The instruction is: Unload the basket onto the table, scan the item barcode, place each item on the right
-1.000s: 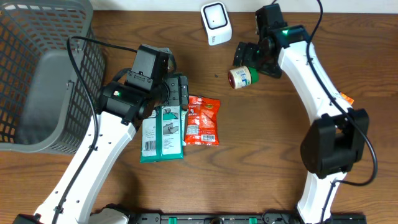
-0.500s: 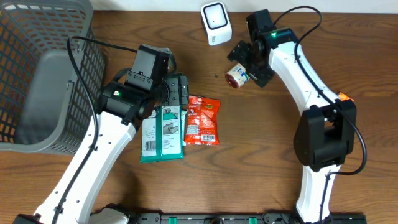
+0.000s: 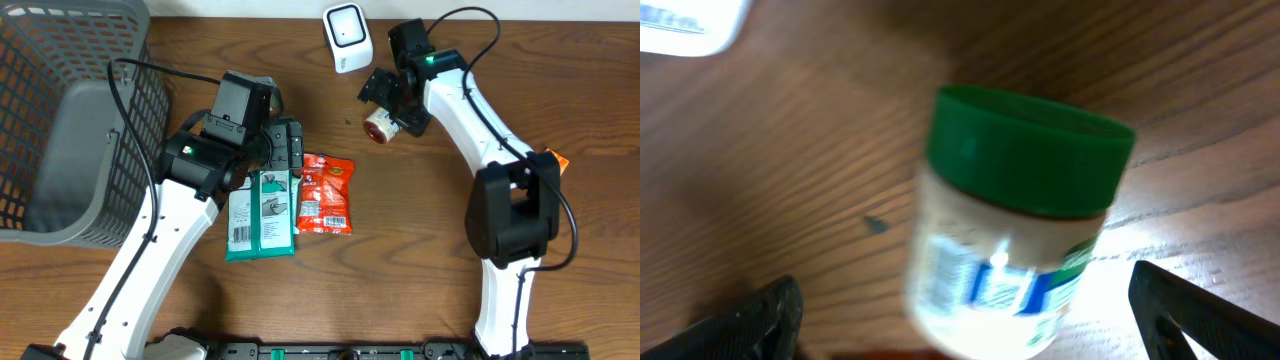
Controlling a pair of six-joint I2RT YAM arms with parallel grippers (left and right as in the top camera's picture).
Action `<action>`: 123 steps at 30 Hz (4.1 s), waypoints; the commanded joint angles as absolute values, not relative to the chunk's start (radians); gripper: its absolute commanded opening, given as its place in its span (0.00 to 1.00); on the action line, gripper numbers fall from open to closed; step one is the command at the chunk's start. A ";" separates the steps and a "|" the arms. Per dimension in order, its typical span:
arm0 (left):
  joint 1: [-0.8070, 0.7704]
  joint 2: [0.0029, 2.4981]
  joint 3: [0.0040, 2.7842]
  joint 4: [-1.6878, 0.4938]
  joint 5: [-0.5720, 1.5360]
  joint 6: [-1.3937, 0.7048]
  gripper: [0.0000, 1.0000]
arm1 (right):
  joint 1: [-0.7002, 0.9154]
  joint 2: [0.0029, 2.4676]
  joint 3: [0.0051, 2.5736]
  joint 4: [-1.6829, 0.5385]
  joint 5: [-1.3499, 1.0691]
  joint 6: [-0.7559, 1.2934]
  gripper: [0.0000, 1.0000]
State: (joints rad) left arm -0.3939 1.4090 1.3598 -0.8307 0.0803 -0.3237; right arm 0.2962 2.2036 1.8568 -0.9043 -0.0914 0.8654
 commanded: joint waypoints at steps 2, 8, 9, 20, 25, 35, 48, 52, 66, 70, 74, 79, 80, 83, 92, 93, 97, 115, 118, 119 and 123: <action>-0.394 1.412 1.377 -0.832 0.082 -0.315 0.87 | 0.301 2.265 1.855 -0.902 -0.056 0.860 0.99; -0.394 1.412 1.377 -0.832 0.082 -0.314 0.87 | 0.300 2.310 1.855 -0.871 -0.018 0.806 0.96; -0.394 1.412 1.377 -0.832 0.082 -0.315 0.87 | 0.299 2.310 1.855 -0.875 -0.012 0.792 0.95; -0.394 1.412 1.377 -0.832 0.082 -0.315 0.87 | 0.280 2.290 1.855 -0.894 -0.012 0.681 0.69; -0.394 1.412 1.377 -0.832 0.082 -0.314 0.87 | 0.279 2.262 1.855 -0.936 -0.019 0.620 0.72; -0.394 1.412 1.377 -0.832 0.082 -0.315 0.87 | 0.295 2.111 1.855 -1.078 -0.015 0.463 0.69; -0.394 1.412 1.377 -0.832 0.082 -0.314 0.87 | 0.295 2.101 1.855 -1.009 -0.046 0.448 0.92; -0.394 1.412 1.377 -0.832 0.082 -0.315 0.87 | 0.280 2.102 1.855 -0.953 -0.045 0.451 0.93; -0.394 1.412 1.377 -0.832 0.082 -0.315 0.87 | 0.237 2.238 1.854 -0.802 -0.061 0.505 0.88; -0.394 1.412 1.377 -0.832 0.082 -0.314 0.87 | 0.237 2.251 1.854 -0.797 -0.062 0.524 0.84; -0.394 1.412 1.377 -0.832 0.082 -0.314 0.87 | 0.238 2.291 1.854 -0.798 -0.058 0.546 0.80; -0.394 1.412 1.377 -0.832 0.082 -0.314 0.87 | 0.238 2.326 1.854 -0.805 -0.065 0.545 0.72; -0.394 1.412 1.377 -0.832 0.082 -0.315 0.87 | 0.239 2.328 1.854 -0.804 -0.064 0.545 0.69; -0.394 1.412 1.377 -0.832 0.082 -0.314 0.88 | 0.237 2.321 1.854 -0.804 -0.060 0.545 0.57; -0.394 1.412 1.377 -0.832 0.082 -0.315 0.87 | 0.233 2.246 1.854 -0.885 -0.061 0.502 0.48; -0.394 1.412 1.377 -0.832 0.082 -0.315 0.87 | 0.233 2.237 1.854 -0.895 -0.060 0.499 0.49; -0.394 1.412 1.377 -0.832 0.082 -0.315 0.87 | 0.237 2.202 1.854 -0.948 -0.061 0.492 0.48; -0.394 1.412 1.377 -0.832 0.082 -0.314 0.87 | 0.355 2.150 1.854 -1.160 0.057 0.406 0.35; -0.394 1.412 1.377 -0.832 0.082 -0.314 0.87 | 0.377 2.148 1.854 -1.170 0.068 0.406 0.33; -0.394 1.412 1.377 -0.832 0.082 -0.315 0.87 | 0.383 2.146 1.854 -1.176 0.071 0.406 0.33; -0.394 1.412 1.377 -0.832 0.082 -0.315 0.87 | 0.401 2.123 1.854 -1.209 0.075 0.408 0.30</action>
